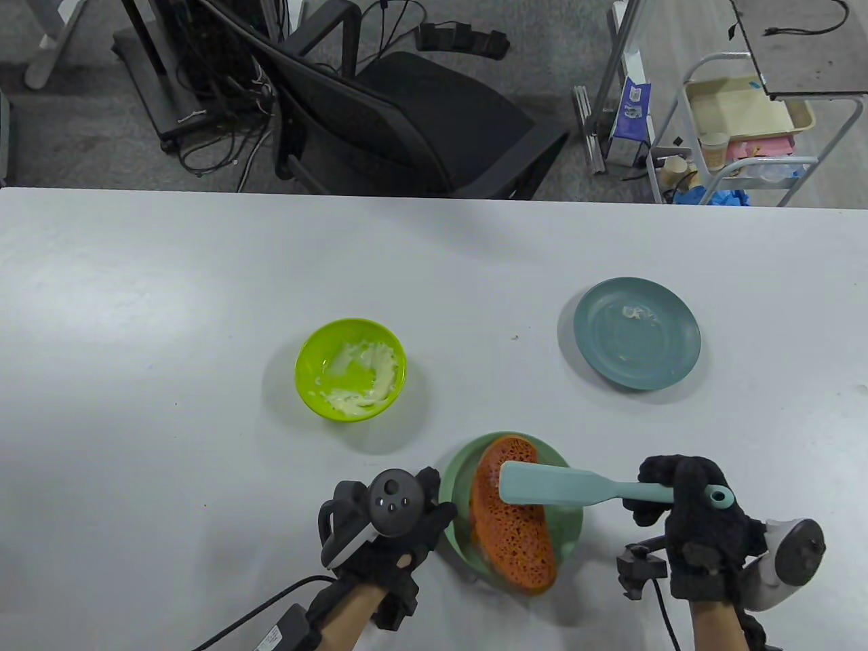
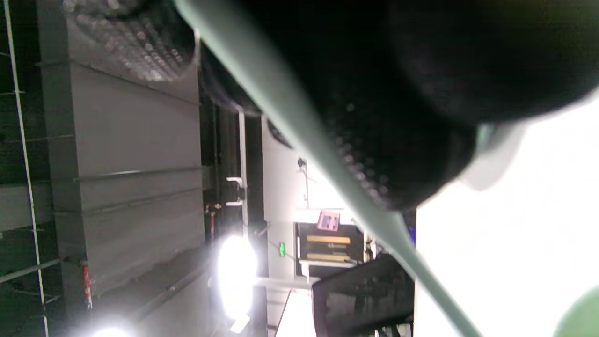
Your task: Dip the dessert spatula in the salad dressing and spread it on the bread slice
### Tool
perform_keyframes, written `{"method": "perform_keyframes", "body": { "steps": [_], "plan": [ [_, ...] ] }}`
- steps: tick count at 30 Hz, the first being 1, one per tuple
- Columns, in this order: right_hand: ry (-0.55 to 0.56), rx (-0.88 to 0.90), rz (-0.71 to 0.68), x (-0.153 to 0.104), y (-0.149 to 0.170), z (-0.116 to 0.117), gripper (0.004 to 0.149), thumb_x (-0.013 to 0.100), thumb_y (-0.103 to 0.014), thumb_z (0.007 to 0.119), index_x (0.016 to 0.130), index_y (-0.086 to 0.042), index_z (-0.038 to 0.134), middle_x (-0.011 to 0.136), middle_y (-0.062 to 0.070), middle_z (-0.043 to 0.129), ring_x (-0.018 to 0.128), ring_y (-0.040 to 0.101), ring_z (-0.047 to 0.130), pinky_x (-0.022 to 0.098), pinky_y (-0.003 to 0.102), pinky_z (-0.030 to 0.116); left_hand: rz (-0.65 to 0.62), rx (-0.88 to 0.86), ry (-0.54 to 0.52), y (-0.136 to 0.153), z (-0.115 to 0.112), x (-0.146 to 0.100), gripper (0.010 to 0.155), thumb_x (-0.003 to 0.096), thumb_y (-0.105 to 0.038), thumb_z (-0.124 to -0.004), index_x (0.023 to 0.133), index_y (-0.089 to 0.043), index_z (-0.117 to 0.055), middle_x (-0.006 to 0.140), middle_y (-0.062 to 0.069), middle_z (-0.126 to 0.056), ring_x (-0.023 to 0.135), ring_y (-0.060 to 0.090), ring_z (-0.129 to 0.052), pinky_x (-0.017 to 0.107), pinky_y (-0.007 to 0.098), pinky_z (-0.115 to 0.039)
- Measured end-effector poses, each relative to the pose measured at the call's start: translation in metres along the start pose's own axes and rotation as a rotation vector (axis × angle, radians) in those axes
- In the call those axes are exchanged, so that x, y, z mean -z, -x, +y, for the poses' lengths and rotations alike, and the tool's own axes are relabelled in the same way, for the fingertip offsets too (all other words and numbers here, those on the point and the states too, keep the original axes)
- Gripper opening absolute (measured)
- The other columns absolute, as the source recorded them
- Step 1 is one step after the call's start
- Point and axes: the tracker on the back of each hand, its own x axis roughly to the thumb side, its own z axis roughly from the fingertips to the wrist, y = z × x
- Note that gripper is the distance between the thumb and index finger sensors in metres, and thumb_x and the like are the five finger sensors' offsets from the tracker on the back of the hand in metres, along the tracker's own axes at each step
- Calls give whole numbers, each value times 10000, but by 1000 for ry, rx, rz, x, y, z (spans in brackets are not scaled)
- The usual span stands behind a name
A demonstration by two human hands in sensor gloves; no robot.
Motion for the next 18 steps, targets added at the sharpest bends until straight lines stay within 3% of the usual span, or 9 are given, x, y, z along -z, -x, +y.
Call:
{"method": "perform_keyframes", "body": {
  "steps": [9, 18],
  "plan": [
    [-48, -25, 71, -2, 13, 12, 403, 464, -462, 765, 695, -141, 839, 660, 193, 909, 311, 425, 1024, 168, 428, 936, -2, -7, 8, 1, 0, 0, 636, 536, -491, -816, 1009, -86, -687, 644, -88, -983, 364, 29, -1044, 290, 268, -904],
    [66, -146, 47, -1, 6, 5, 386, 467, -462, 720, 663, -156, 851, 623, 170, 934, 280, 381, 1022, 151, 410, 896, -3, -13, 14, 1, 0, 0, 636, 537, -490, -816, 1011, -88, -685, 647, -89, -982, 368, 28, -1044, 292, 267, -904]
  ]
}}
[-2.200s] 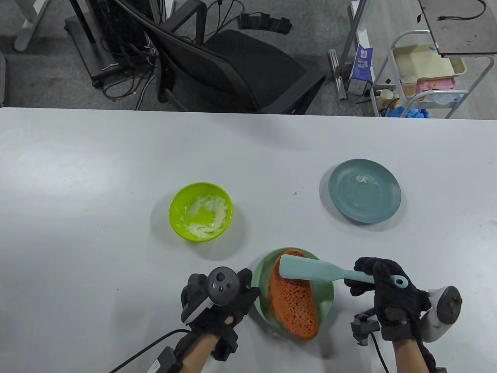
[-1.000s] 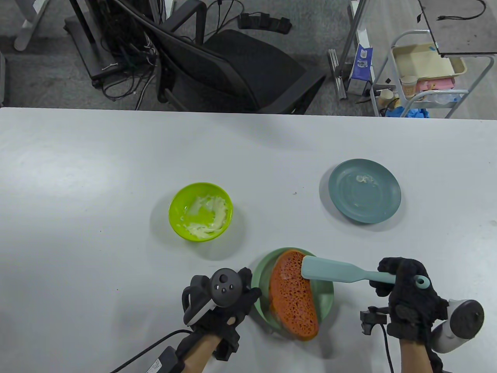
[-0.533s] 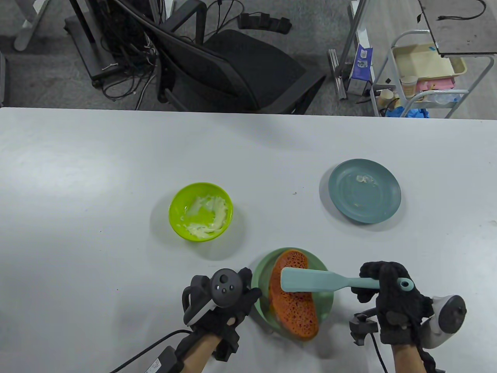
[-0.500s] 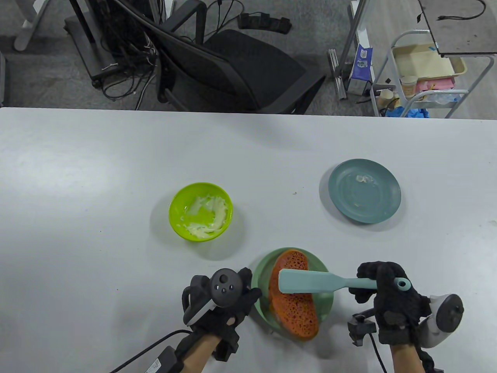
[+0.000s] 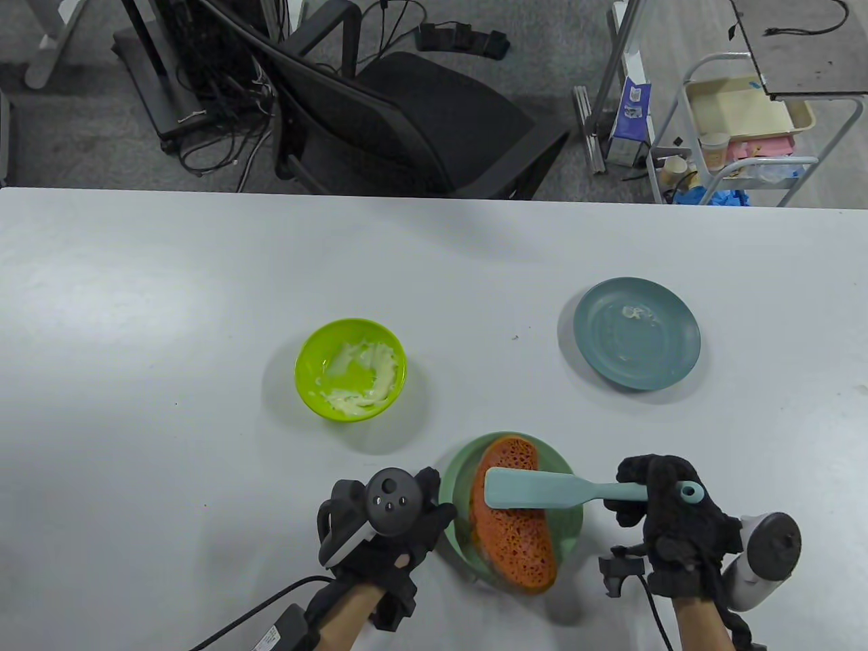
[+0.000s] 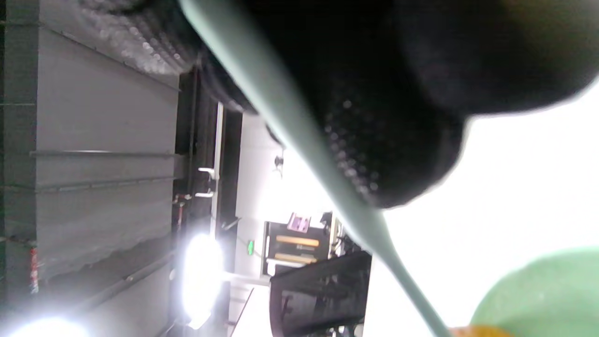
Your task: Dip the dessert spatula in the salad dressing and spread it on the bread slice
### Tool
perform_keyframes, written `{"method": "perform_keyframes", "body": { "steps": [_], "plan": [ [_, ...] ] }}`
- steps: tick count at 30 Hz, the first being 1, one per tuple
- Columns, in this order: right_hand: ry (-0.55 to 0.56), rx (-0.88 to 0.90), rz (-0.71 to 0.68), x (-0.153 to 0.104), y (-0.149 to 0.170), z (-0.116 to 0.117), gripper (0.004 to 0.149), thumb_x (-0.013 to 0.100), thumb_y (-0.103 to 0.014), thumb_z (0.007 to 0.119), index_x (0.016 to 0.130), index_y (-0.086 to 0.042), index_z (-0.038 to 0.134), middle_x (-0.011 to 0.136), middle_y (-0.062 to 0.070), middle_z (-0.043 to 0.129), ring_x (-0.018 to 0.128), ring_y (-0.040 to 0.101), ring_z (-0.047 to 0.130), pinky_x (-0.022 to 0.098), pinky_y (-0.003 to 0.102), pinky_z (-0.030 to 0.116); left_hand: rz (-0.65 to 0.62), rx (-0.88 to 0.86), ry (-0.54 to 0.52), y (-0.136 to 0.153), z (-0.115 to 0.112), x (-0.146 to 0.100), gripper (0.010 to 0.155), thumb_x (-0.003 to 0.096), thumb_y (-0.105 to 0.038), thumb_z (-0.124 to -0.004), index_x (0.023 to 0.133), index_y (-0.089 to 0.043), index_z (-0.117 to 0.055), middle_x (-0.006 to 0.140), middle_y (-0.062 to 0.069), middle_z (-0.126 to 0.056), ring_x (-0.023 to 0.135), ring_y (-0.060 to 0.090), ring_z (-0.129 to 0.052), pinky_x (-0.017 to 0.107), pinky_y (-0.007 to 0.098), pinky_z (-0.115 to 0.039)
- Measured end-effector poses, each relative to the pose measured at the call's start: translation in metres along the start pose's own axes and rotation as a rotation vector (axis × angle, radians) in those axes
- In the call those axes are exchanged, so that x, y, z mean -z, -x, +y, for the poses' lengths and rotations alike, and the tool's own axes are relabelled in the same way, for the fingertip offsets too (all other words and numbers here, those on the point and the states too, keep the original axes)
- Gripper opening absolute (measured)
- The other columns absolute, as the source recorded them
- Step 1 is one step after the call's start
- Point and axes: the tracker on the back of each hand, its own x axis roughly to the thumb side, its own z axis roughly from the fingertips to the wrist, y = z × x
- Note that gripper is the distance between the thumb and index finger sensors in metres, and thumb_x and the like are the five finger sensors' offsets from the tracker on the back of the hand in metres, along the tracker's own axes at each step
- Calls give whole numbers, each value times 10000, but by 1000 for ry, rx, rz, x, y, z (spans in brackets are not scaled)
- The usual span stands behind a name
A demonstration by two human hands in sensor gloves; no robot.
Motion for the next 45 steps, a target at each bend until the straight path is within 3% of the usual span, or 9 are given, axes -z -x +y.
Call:
{"method": "perform_keyframes", "body": {
  "steps": [16, 26, 41, 45],
  "plan": [
    [128, -52, -98, 2, -21, -26, 382, 470, -468, 691, 624, -161, 856, 573, 151, 937, 209, 381, 976, 103, 400, 847, 2, -3, 4, 1, 1, 0, 635, 537, -491, -817, 1011, -90, -685, 646, -91, -981, 366, 27, -1044, 291, 265, -904],
    [118, -40, -83, 1, -17, -23, 383, 468, -473, 691, 627, -164, 852, 577, 150, 933, 221, 381, 982, 111, 403, 857, 1, 5, 1, 0, 0, 0, 634, 538, -493, -813, 1012, -92, -683, 648, -92, -978, 366, 27, -1042, 292, 264, -904],
    [-90, 105, 57, -1, 7, 8, 377, 471, -451, 754, 676, -148, 847, 632, 183, 924, 287, 405, 1014, 151, 412, 919, 1, 6, 1, 0, 0, 0, 638, 537, -494, -813, 1015, -92, -681, 648, -92, -978, 367, 26, -1041, 292, 265, -903],
    [-70, 88, 66, -1, 8, 6, 374, 472, -447, 743, 670, -147, 843, 629, 180, 923, 288, 401, 1012, 155, 418, 906, 1, 7, 1, 0, 0, 0, 638, 537, -494, -812, 1015, -92, -681, 650, -92, -977, 370, 26, -1040, 294, 264, -903]
  ]
}}
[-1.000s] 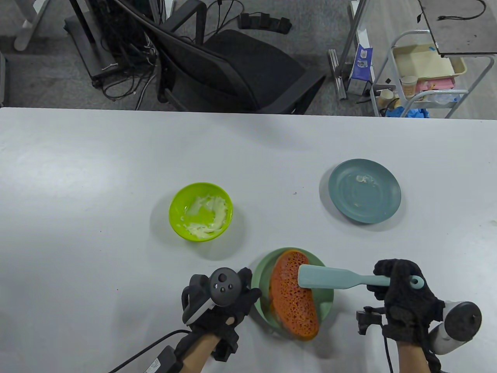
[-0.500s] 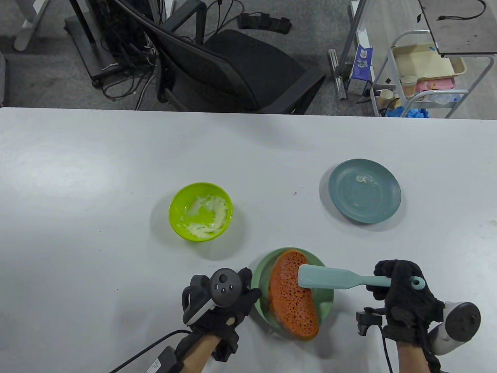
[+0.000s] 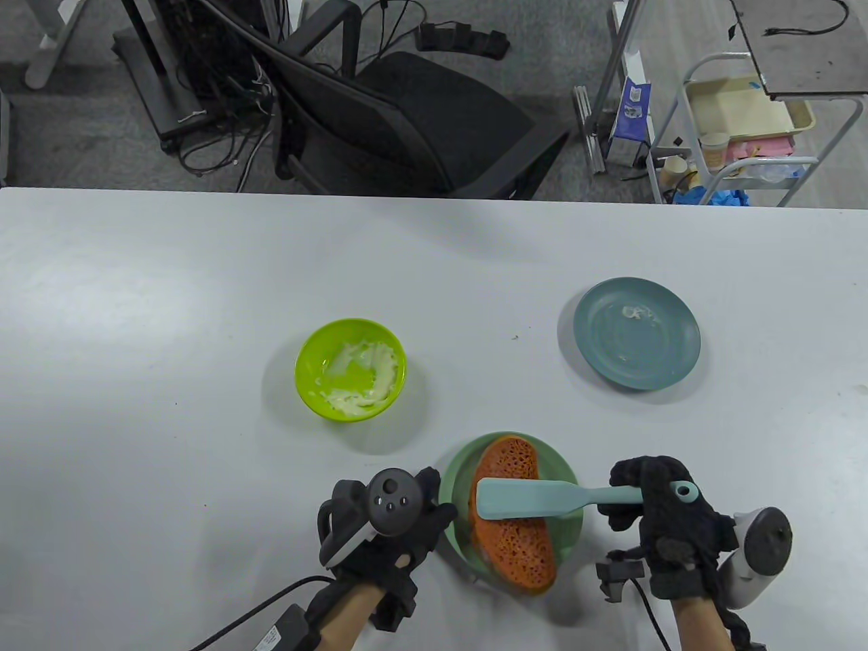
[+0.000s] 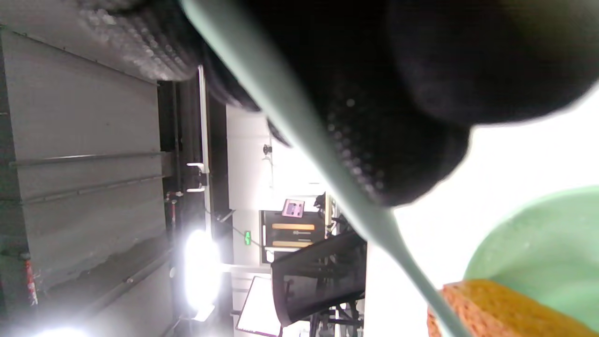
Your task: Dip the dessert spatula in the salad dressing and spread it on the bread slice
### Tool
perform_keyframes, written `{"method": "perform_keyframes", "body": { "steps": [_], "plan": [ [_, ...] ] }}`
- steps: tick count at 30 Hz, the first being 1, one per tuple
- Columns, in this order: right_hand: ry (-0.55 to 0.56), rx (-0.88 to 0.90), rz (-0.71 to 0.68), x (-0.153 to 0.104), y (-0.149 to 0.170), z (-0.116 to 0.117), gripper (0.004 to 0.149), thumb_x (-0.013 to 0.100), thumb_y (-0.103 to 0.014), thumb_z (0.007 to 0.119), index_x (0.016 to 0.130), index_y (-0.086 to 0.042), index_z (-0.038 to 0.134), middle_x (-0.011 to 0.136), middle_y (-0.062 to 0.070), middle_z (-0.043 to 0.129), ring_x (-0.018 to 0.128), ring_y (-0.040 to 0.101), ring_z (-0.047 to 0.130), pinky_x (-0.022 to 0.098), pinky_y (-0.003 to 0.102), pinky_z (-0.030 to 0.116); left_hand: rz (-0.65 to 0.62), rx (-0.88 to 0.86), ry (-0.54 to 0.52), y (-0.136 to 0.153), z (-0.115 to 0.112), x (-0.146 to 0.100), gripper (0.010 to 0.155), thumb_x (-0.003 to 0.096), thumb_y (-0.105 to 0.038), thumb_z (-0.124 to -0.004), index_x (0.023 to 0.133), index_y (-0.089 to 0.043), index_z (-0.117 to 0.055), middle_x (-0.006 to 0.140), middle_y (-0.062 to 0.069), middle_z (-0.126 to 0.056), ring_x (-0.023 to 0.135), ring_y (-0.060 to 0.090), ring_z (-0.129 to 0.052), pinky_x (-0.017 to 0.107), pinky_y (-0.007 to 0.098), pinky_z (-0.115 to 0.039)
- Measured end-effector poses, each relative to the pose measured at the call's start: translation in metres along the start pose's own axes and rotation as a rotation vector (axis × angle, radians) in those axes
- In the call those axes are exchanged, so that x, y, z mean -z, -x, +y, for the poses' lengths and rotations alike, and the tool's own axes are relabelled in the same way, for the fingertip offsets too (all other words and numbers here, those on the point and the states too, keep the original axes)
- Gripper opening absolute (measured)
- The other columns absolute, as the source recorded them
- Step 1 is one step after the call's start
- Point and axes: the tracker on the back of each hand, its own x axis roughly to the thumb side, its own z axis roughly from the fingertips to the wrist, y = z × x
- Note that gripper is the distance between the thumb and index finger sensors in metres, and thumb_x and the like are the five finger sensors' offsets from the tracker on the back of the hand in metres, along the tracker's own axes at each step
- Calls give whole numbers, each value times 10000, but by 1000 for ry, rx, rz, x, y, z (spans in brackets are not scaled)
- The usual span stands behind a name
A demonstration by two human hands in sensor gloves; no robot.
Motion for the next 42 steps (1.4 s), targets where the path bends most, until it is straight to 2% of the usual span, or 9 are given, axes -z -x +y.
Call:
{"method": "perform_keyframes", "body": {
  "steps": [6, 18, 25, 32, 35, 42],
  "plan": [
    [48, -69, -34, 2, -8, -8, 384, 470, -457, 713, 623, -138, 863, 571, 178, 942, 230, 381, 1008, 110, 410, 882, 1, -5, 3, 0, 0, 0, 637, 538, -494, -813, 1015, -93, -680, 650, -92, -977, 369, 27, -1040, 293, 264, -903],
    [172, -108, -89, 7, -25, -44, 404, 470, -485, 665, 550, -159, 891, 490, 158, 959, 131, 364, 963, 32, 385, 824, 2, -9, 7, 1, 0, 0, 638, 538, -494, -814, 1016, -94, -678, 649, -94, -976, 370, 27, -1039, 293, 264, -902],
    [196, -92, -72, 7, -22, -47, 406, 470, -492, 659, 548, -168, 892, 484, 155, 959, 128, 358, 963, 30, 382, 824, 2, -9, 7, 1, 0, 0, 638, 539, -494, -813, 1017, -94, -677, 650, -92, -976, 371, 28, -1039, 292, 264, -902],
    [139, 62, -20, 8, -11, -39, 408, 469, -493, 682, 581, -163, 894, 523, 173, 960, 147, 389, 965, 30, 383, 841, 2, -9, 7, 1, 0, 0, 638, 539, -495, -811, 1017, -94, -676, 650, -93, -975, 371, 27, -1038, 293, 265, -901],
    [80, 130, 15, 8, -4, -32, 407, 469, -484, 702, 598, -150, 896, 540, 188, 958, 169, 396, 982, 45, 390, 865, 2, -9, 7, 1, 0, 0, 637, 540, -494, -810, 1017, -94, -677, 651, -92, -974, 371, 27, -1038, 294, 264, -901],
    [-46, 97, 76, 9, 10, -14, 403, 476, -451, 740, 619, -120, 919, 572, 222, 962, 217, 407, 1028, 77, 397, 934, 1, -8, 8, 1, 1, 0, 637, 539, -493, -811, 1017, -95, -676, 653, -92, -974, 372, 27, -1038, 295, 263, -901]
  ]
}}
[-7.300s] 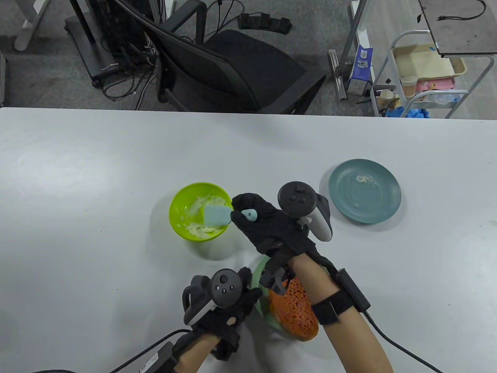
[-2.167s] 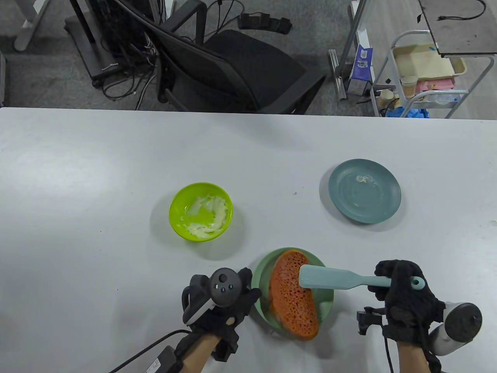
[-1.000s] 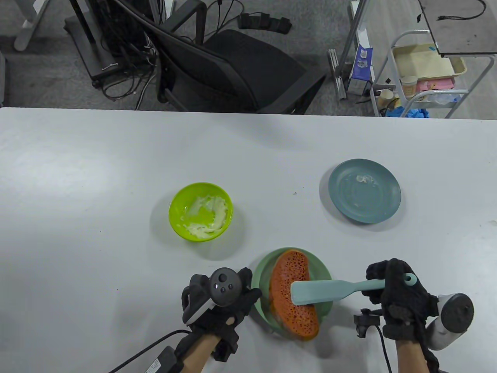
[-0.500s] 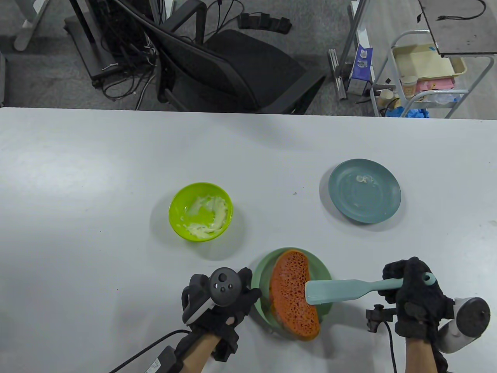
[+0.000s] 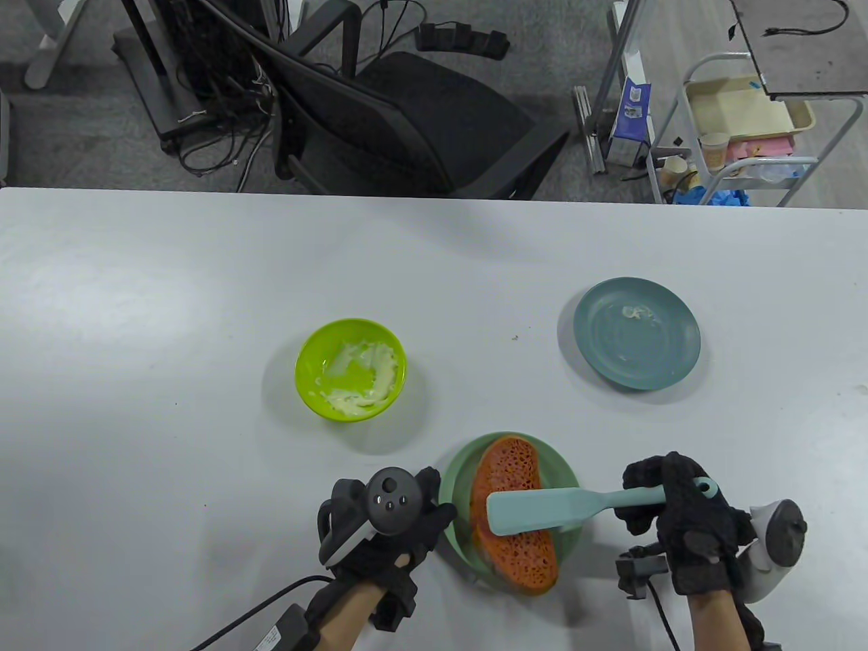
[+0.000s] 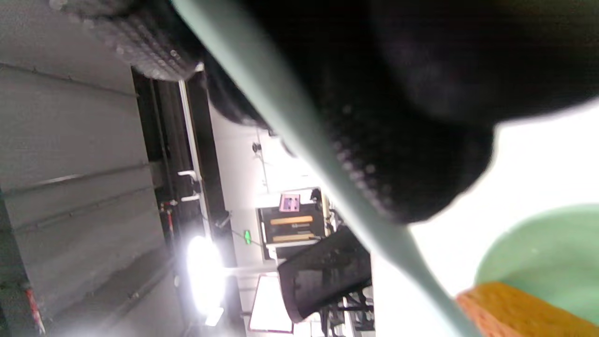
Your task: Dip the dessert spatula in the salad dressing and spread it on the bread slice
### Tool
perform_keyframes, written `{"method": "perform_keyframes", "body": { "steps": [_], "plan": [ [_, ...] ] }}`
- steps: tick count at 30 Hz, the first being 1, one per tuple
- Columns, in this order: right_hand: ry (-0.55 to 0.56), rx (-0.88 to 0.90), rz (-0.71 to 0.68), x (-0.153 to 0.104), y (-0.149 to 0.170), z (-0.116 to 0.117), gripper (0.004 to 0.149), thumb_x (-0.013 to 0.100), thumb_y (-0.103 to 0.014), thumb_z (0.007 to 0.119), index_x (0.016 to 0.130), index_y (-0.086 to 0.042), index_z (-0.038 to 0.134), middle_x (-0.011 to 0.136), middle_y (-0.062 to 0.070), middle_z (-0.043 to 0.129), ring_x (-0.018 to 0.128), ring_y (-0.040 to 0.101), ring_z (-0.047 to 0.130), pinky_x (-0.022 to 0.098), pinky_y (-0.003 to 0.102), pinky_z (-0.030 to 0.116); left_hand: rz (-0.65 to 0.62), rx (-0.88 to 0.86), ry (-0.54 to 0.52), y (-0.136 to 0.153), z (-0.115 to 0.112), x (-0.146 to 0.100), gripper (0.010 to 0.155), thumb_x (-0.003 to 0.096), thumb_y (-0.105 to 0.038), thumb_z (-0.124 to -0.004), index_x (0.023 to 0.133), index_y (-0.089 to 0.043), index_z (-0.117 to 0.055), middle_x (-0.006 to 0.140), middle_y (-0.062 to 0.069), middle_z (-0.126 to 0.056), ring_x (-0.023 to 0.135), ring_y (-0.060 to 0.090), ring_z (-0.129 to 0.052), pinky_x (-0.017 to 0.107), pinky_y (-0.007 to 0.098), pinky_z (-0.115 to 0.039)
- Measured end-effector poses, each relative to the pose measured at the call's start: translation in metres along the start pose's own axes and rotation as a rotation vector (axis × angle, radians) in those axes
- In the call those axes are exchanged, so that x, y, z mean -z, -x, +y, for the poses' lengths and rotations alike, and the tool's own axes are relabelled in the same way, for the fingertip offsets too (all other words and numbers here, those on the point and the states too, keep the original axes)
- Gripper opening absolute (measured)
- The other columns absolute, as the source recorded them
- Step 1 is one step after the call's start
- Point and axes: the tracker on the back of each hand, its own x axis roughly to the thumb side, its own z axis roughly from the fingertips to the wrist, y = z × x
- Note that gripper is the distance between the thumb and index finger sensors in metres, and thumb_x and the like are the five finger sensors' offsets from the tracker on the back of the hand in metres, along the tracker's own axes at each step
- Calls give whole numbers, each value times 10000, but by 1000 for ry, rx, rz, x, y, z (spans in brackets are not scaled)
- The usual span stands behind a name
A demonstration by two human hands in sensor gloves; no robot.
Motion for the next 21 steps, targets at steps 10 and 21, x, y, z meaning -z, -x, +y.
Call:
{"method": "perform_keyframes", "body": {
  "steps": [10, 21],
  "plan": [
    [-5, -103, 65, 4, 5, -4, 391, 464, -410, 807, 622, -80, 943, 580, 252, 980, 234, 391, 1073, 93, 391, 977, 0, -1, 2, 0, 0, 0, 638, 541, -491, -809, 1021, -94, -673, 656, -91, -972, 377, 28, -1036, 297, 264, -900],
    [25, -192, 43, 6, -8, -19, 380, 458, -402, 816, 613, -79, 947, 569, 247, 987, 217, 378, 1051, 89, 393, 932, 0, -3, 3, 0, 0, 0, 636, 541, -490, -809, 1021, -96, -672, 656, -90, -972, 378, 28, -1036, 297, 264, -900]
  ]
}}
